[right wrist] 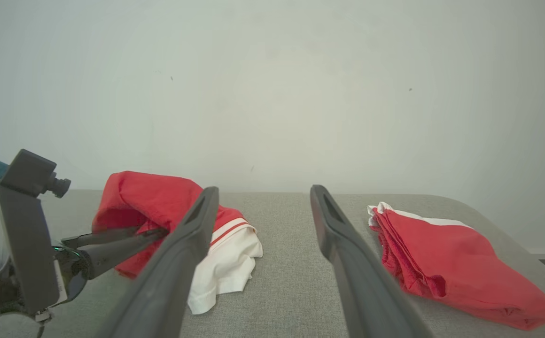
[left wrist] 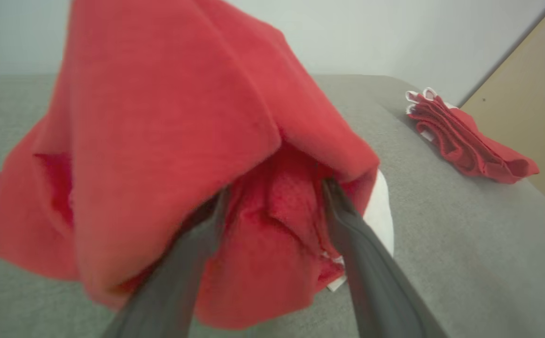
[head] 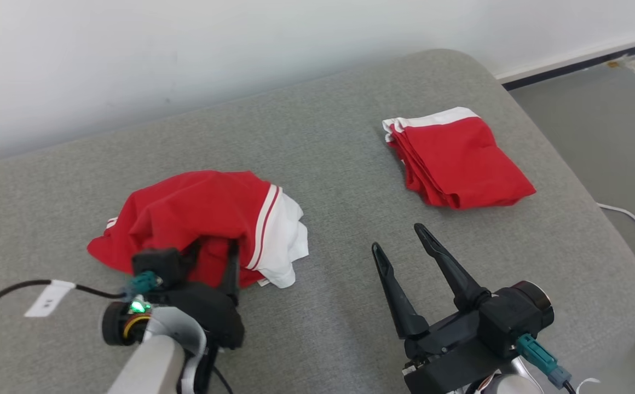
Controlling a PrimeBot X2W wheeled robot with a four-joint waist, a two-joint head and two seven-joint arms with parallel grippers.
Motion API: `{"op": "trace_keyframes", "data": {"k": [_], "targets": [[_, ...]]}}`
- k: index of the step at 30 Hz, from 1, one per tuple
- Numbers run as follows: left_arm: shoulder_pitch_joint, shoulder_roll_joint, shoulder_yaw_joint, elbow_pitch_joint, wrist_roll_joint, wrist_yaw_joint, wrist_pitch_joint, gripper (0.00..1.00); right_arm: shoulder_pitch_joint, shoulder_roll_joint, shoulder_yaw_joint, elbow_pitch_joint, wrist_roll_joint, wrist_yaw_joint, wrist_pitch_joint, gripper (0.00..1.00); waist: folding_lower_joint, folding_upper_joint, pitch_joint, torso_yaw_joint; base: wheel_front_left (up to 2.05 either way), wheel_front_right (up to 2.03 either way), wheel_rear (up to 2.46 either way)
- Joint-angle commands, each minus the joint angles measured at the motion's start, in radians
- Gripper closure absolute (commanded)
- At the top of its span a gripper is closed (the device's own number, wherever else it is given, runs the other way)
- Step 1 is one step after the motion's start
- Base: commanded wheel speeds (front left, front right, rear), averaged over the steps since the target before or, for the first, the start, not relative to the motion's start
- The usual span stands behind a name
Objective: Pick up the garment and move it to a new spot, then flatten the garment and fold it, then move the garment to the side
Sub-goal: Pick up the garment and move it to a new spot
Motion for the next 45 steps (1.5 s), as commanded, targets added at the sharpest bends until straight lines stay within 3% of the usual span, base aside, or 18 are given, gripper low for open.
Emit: {"op": "trace_keyframes", "data": {"k": [1,8,12,16,19,26,36,45], "targets": [[0.005,-0.005,-0.003,0.014,-0.004,-0.01,-0.014,0.0,0.001,0.002,-0.003,0.002,-0.001,-0.002,-0.002,0.0,-0.0001,-0.0001,-0.013,0.032,0.0,0.0,0.0],[0.086,-0.001,-0.008,-0.043,0.01,-0.07,-0.186,0.0,0.037,0.0,-0.086,0.016,-0.01,-0.002,-0.006,0.0,-0.0001,-0.0001,-0.061,0.117,0.0,0.0,0.0],[0.187,0.015,0.024,-0.16,0.041,-0.067,-0.227,0.0,0.068,-0.003,-0.154,0.028,-0.02,-0.002,-0.006,0.0,-0.0001,-0.0001,-0.092,0.171,0.0,0.0,0.0],[0.332,0.005,0.146,-0.357,0.115,-0.055,-0.229,0.0,0.085,0.004,-0.222,0.043,-0.019,-0.002,-0.015,0.0,-0.0001,-0.0001,-0.111,0.225,0.0,0.0,0.0],[0.391,-0.015,0.215,-0.428,0.15,-0.058,-0.229,0.0,0.093,0.006,-0.242,0.058,-0.013,-0.002,-0.022,0.0,-0.0001,-0.0001,-0.117,0.249,0.0,0.0,0.0],[0.536,-0.067,0.377,-0.548,0.281,-0.108,-0.23,0.0,0.108,0.008,-0.304,0.14,-0.016,-0.002,-0.082,0.0,-0.0001,-0.0001,-0.125,0.319,0.0,0.0,0.0],[0.574,-0.081,0.402,-0.46,0.359,-0.151,-0.23,0.0,0.105,0.01,-0.321,0.249,-0.06,-0.002,-0.118,0.0,-0.0001,-0.0001,-0.115,0.33,0.0,0.0,0.0],[0.544,-0.091,0.424,-0.442,0.363,-0.165,-0.23,0.0,0.071,0.011,-0.302,0.283,-0.024,-0.002,-0.132,0.0,-0.0001,-0.0001,-0.101,0.318,0.0,0.0,0.0]]}}
